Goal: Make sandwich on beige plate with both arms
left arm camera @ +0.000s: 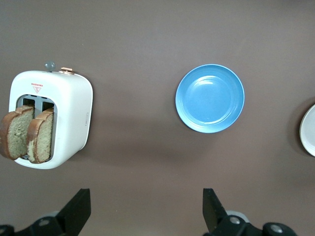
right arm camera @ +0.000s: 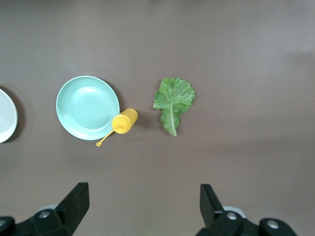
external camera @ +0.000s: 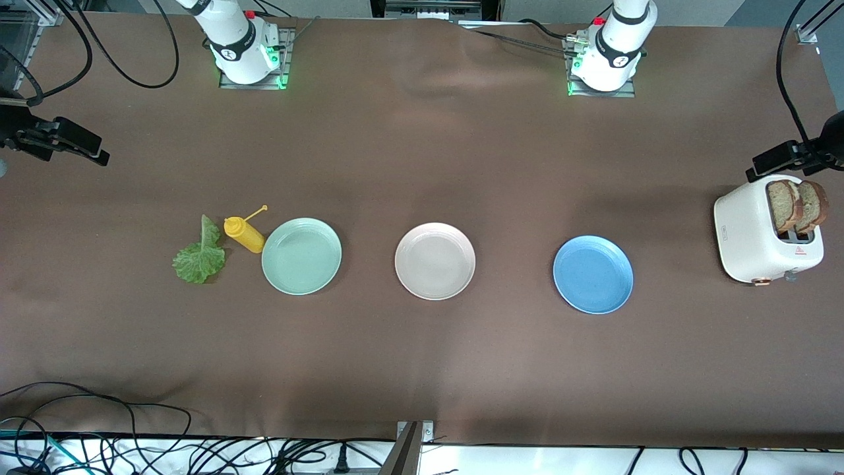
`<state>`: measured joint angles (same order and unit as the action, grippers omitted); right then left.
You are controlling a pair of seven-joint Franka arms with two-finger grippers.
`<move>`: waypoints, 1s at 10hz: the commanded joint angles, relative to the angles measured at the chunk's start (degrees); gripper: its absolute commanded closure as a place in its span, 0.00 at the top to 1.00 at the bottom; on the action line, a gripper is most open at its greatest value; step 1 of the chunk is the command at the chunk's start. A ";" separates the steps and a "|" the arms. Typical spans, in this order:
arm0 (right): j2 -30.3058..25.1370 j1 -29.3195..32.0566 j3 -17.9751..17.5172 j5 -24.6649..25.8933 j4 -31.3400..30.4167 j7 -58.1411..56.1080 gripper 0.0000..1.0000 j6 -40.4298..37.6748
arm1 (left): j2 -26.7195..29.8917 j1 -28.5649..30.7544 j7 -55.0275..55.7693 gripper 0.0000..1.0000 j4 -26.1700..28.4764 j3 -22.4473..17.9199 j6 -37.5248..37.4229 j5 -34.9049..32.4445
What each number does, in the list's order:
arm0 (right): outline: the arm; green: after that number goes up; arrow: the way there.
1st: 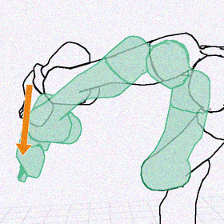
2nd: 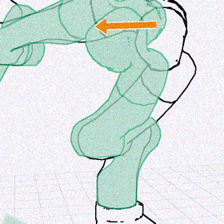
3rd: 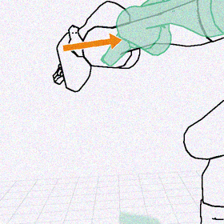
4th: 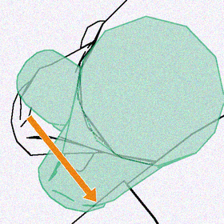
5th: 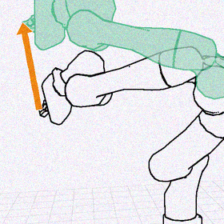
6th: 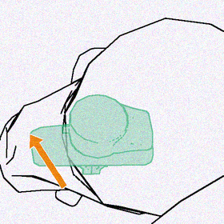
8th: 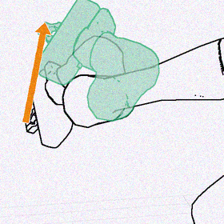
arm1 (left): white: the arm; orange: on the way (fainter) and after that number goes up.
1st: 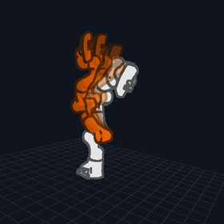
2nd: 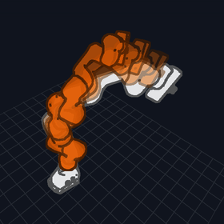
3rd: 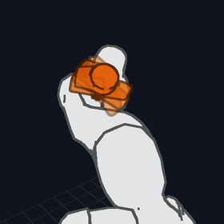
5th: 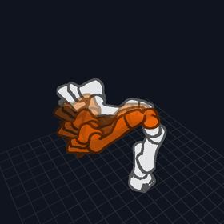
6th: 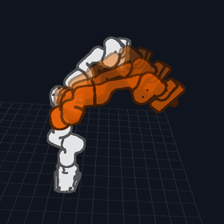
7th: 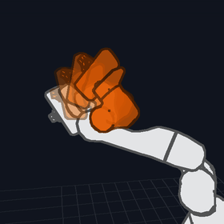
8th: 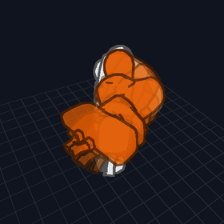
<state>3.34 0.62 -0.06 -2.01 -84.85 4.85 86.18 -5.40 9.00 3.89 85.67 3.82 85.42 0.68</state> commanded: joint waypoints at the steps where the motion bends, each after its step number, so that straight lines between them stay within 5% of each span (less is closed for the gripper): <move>1: -0.18 0.17 -0.03 -0.81 0.74 -0.01 1.00 -1.11 | 0.74 -0.55 1.98 1.00 -1.11 0.92 -1.22 0.90; 10: -0.27 0.26 0.50 -0.89 0.74 -0.01 1.00 -1.11 | 1.88 -0.03 5.25 1.00 -1.56 3.56 -2.98 0.90</move>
<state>3.34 0.68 0.17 -2.01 -84.84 4.85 86.15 -3.70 8.69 9.08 84.48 7.41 83.67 0.75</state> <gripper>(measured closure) 0.000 0.000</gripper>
